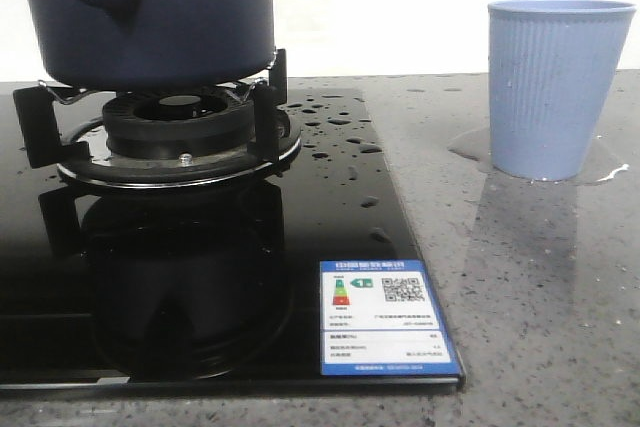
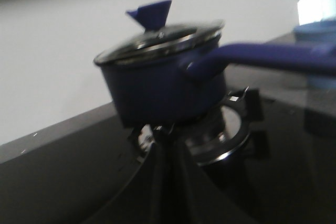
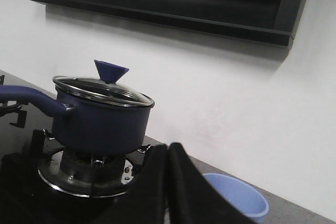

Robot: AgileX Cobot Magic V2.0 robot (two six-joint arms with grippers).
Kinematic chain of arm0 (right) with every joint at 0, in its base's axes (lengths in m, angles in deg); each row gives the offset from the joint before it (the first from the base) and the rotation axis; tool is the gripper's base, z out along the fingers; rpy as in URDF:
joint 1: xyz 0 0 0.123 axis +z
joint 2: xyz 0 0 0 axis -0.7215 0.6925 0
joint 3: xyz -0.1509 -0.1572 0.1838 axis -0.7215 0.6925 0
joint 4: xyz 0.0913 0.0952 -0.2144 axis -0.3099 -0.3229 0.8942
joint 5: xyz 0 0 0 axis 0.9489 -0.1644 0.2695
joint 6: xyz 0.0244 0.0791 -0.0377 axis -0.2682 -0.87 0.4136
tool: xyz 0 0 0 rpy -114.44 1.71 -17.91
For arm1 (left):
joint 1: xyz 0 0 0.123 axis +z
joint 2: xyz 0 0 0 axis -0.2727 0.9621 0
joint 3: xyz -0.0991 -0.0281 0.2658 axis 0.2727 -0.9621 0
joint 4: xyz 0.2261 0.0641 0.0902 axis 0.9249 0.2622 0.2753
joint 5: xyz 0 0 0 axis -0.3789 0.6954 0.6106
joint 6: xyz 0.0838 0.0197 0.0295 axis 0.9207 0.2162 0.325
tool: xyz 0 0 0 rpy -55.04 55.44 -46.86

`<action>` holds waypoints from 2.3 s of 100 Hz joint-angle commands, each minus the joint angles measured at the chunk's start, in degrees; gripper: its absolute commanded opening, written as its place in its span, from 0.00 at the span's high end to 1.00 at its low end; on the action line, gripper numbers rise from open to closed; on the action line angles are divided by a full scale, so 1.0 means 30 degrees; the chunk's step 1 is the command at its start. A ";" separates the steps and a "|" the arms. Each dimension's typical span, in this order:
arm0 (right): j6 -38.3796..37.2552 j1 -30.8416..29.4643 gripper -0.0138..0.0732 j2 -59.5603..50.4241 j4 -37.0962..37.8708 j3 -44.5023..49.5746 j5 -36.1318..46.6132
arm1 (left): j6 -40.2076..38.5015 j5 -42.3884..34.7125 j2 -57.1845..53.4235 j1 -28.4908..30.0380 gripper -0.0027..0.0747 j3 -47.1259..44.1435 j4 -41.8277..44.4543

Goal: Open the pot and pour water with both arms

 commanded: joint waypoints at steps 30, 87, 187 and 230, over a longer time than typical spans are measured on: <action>-0.0041 -0.0117 0.92 0.0188 -0.0391 -0.0469 0.0097 | -1.6382 -0.5036 -0.0233 -0.0016 0.99 -0.2866 1.4918; -0.0041 -0.0117 0.92 0.0188 -0.0391 -0.0469 0.0097 | -1.9743 -0.2187 -0.0442 0.2510 0.99 -0.4241 1.3651; 0.3864 -0.0117 0.92 0.0223 -0.4123 0.1518 -0.2820 | -1.9743 -0.2187 -0.0442 0.2799 0.99 -0.4241 1.3651; 2.1745 -0.0165 0.92 0.0141 -2.3554 0.4184 -1.0679 | -1.9743 -0.2187 -0.0442 0.2799 0.99 -0.4241 1.3651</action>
